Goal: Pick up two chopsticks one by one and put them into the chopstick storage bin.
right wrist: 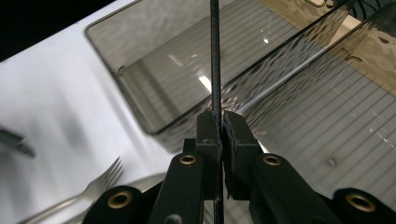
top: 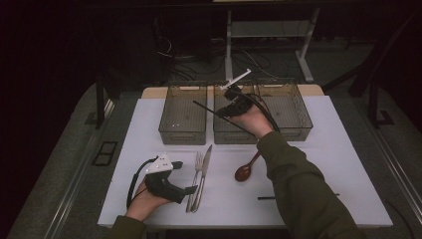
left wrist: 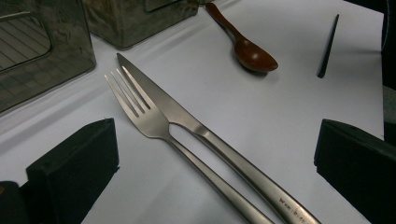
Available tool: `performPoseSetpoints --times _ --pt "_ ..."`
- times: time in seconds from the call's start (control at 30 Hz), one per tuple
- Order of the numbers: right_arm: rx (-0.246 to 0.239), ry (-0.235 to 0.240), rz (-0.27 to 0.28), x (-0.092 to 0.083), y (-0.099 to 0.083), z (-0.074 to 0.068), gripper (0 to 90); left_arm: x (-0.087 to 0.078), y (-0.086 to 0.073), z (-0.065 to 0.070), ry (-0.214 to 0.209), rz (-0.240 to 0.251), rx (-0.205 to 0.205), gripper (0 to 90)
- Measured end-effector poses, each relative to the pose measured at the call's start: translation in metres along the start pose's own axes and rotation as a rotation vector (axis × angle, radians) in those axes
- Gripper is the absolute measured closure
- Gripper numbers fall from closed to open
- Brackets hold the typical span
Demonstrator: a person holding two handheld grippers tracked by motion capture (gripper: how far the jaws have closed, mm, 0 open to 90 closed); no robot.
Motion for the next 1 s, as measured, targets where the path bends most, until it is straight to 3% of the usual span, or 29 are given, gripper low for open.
performPoseSetpoints --times 0.23,0.6,0.77,1.0 --pt "0.033 -0.019 -0.037 0.028 0.021 -0.006 84.8 -0.003 0.001 -0.002 0.006 0.005 0.002 0.0" --pt "0.035 -0.06 -0.106 0.073 0.054 -0.013 84.7 -0.002 0.004 -0.002 -0.003 0.025 -0.004 0.0" --pt "0.032 -0.08 -0.142 0.094 0.063 -0.015 84.8 -0.001 0.006 -0.003 -0.005 0.045 -0.013 0.0" --pt "0.045 -0.082 -0.155 0.116 0.069 -0.019 84.4 -0.002 0.005 -0.003 -0.014 0.034 -0.004 0.0"
Point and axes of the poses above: each handheld gripper's, and its own axes: x roughly forward along the jaws, y roughly out of its top, z roughly to its right, the point moved 8 cm from there along x, roughly forward along the jaws, and after that the axes turned 6 degrees about -y, right-handed, at the moved point
